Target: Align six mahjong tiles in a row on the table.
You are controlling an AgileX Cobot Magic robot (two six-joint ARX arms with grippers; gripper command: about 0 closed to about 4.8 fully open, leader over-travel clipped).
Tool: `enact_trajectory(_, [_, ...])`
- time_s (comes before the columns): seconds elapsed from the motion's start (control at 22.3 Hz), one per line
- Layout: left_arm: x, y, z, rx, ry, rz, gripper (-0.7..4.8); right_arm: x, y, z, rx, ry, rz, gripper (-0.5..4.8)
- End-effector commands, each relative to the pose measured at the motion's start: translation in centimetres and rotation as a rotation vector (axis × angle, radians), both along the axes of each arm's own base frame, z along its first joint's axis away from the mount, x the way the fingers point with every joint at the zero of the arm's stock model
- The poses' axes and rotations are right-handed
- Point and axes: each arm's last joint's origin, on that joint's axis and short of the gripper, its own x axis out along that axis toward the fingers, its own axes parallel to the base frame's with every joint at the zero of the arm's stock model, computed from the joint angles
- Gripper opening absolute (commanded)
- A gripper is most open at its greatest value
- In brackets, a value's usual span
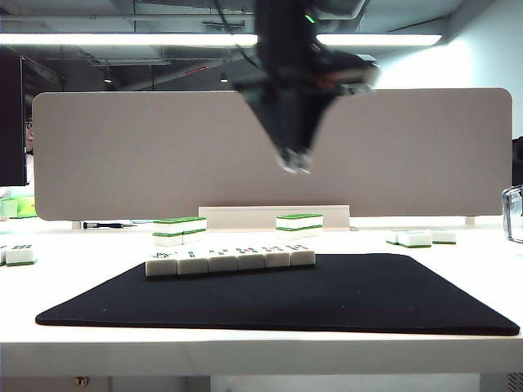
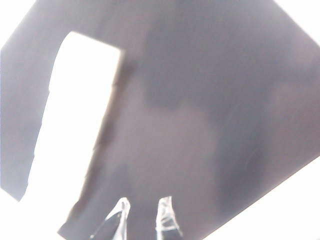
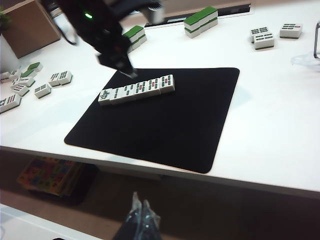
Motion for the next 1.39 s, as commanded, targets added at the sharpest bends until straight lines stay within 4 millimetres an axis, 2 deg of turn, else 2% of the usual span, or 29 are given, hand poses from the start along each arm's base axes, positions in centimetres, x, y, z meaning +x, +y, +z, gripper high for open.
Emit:
enact_trajectory(0.04, [-0.9, 2.3, 3.9, -0.045, -0.084, 0.033, 0.51, -0.3, 0.0, 0.1, -0.004, -0.032, 0.004, -0.01])
enact_trajectory(0.18, [-2.8, 4.5, 8.0, -0.120, -0.161, 0.042, 0.41, -0.3, 0.0, 0.1, -0.003, -0.032, 0.006, -0.01])
enact_trajectory(0.27, [-3.8, 5.9, 9.9, -0.166, -0.192, 0.059, 0.19, -0.3, 0.0, 0.1, -0.003, -0.033, 0.005, -0.01])
enact_trajectory(0.4, [-5.2, 7.6, 11.4, -0.195, -0.215, 0.075, 0.19, -0.3, 0.0, 0.1, -0.003, -0.034, 0.005, -0.01])
enact_trajectory(0.45, [-5.7, 8.9, 12.0, -0.207, -0.222, 0.108, 0.19, -0.3, 0.0, 0.1, -0.003, -0.034, 0.006, -0.01])
enact_trajectory(0.67, [-7.3, 12.1, 12.6, -0.231, -0.215, 0.213, 0.20, -0.3, 0.1, 0.1, -0.004, -0.032, -0.001, -0.01])
enact_trajectory(0.99, [-10.7, 17.2, 9.4, -0.124, -0.145, 0.242, 0.19, -0.3, 0.0, 0.1, -0.004, -0.033, 0.000, -0.01])
enact_trajectory(1.12, [-12.6, 19.0, 9.0, -0.123, -0.147, 0.250, 0.19, -0.3, 0.0, 0.1, -0.004, -0.033, 0.000, -0.01])
enact_trajectory(1.26, [-15.5, 21.1, 9.4, -0.174, -0.196, 0.257, 0.20, -0.3, 0.0, 0.1, -0.004, -0.033, 0.000, -0.01])
enact_trajectory(1.39, [-17.5, 22.5, 9.9, -0.224, -0.227, 0.291, 0.20, -0.3, 0.0, 0.1, -0.004, -0.033, 0.000, -0.01])
